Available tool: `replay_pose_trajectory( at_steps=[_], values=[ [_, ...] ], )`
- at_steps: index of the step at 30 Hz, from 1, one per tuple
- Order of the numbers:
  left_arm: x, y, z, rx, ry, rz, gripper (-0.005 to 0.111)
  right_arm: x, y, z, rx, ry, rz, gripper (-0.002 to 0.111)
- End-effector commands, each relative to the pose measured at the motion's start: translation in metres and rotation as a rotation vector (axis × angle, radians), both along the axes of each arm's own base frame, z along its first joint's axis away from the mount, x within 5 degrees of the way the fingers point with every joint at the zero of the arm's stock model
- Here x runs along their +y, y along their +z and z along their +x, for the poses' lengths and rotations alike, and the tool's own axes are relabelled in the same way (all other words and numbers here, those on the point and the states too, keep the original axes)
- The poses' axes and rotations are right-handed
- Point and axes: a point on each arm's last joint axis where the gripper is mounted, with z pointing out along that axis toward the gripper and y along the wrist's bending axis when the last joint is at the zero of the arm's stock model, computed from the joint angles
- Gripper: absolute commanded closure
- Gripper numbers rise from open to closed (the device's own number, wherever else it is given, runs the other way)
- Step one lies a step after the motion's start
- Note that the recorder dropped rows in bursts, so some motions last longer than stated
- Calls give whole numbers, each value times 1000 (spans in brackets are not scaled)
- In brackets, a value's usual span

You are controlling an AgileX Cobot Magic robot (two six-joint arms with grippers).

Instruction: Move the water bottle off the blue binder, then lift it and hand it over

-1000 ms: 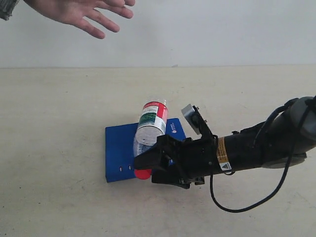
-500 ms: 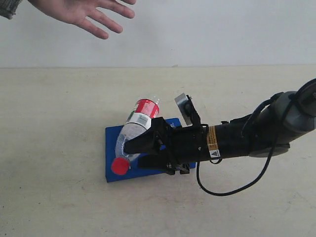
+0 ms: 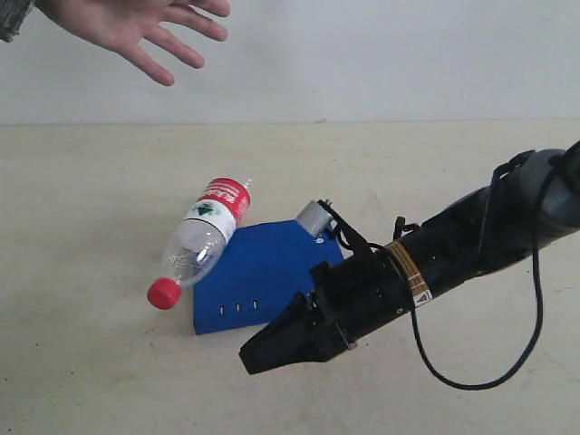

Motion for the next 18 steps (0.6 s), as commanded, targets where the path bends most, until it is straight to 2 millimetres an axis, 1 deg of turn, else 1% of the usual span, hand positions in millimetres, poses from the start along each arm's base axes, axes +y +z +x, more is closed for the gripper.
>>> replay_pose_trajectory(
  at_steps=[1, 2, 3, 4, 5, 7, 9, 10, 12, 15, 17, 18],
  values=[
    [0, 0, 0, -3, -8, 11, 102, 14, 31, -10, -388, 118, 14, 108],
    [0, 0, 0, -3, -8, 11, 102, 20, 34, -9, -513, 107, -16, 108],
    [0, 0, 0, -3, -8, 11, 102, 29, 36, -8, -685, 102, -75, 107],
    [0, 0, 0, -3, -8, 11, 102, 39, 36, -6, -840, 103, -161, 104],
    [0, 0, 0, -3, -8, 11, 102, 48, 36, -5, -938, 100, -235, 100],
    [0, 0, 0, -3, -8, 11, 102, 73, 34, -10, -1108, 99, -394, 87],
    [0, 0, 0, -3, -8, 11, 102, 90, 39, -14, -1222, 64, -494, 74],
    [0, 0, 0, -3, -8, 11, 102, 97, 44, -17, -1275, 37, -541, 68],
    [0, 0, 0, -3, -8, 11, 102, 102, 52, -19, -1342, -58, -645, 64],
    [0, 0, 0, -3, -8, 11, 102, 104, 67, -26, -1389, -196, -741, 64],
    [0, 0, 0, -3, -8, 11, 102, 102, 77, -32, -1361, -262, -760, 64],
    [0, 0, 0, -3, -8, 11, 102, 101, 83, -36, -1319, -289, -737, 64]
  ],
)
